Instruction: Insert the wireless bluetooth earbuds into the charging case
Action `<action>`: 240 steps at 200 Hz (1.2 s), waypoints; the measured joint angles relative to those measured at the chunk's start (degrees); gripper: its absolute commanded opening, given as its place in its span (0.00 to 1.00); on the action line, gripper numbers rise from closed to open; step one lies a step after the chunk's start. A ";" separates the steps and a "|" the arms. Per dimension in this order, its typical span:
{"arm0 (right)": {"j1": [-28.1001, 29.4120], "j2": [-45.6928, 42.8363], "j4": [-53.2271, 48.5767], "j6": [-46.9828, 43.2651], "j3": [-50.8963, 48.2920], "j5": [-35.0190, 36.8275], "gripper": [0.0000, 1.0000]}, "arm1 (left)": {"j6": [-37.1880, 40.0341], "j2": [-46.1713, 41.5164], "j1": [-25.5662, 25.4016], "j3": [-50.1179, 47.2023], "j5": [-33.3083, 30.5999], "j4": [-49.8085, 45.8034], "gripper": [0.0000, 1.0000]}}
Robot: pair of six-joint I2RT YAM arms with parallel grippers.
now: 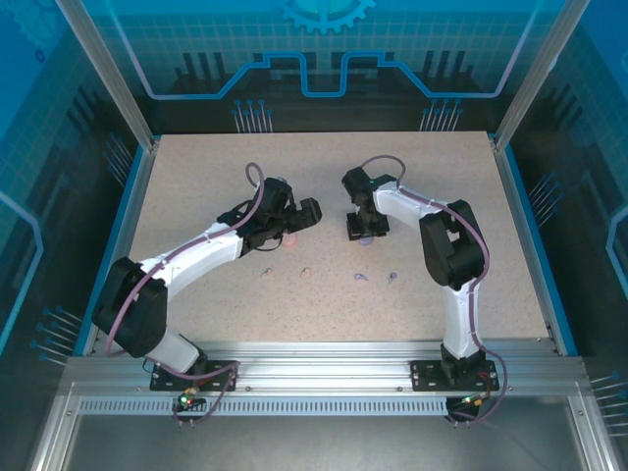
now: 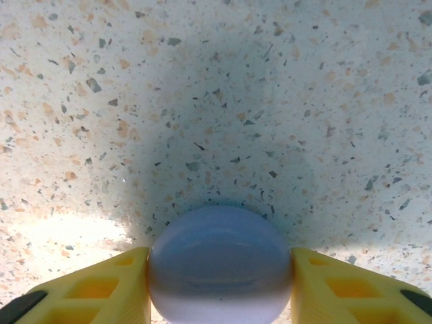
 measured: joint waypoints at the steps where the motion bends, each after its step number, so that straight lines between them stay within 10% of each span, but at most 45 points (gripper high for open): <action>1: 0.00 0.00 0.00 0.02 0.00 -0.02 0.47 | 0.00 0.00 0.00 0.00 0.04 0.00 0.99; 240: -4.48 -2.93 11.08 27.87 -3.19 -18.73 0.48 | -1.81 8.41 -5.22 -18.69 3.21 45.11 0.90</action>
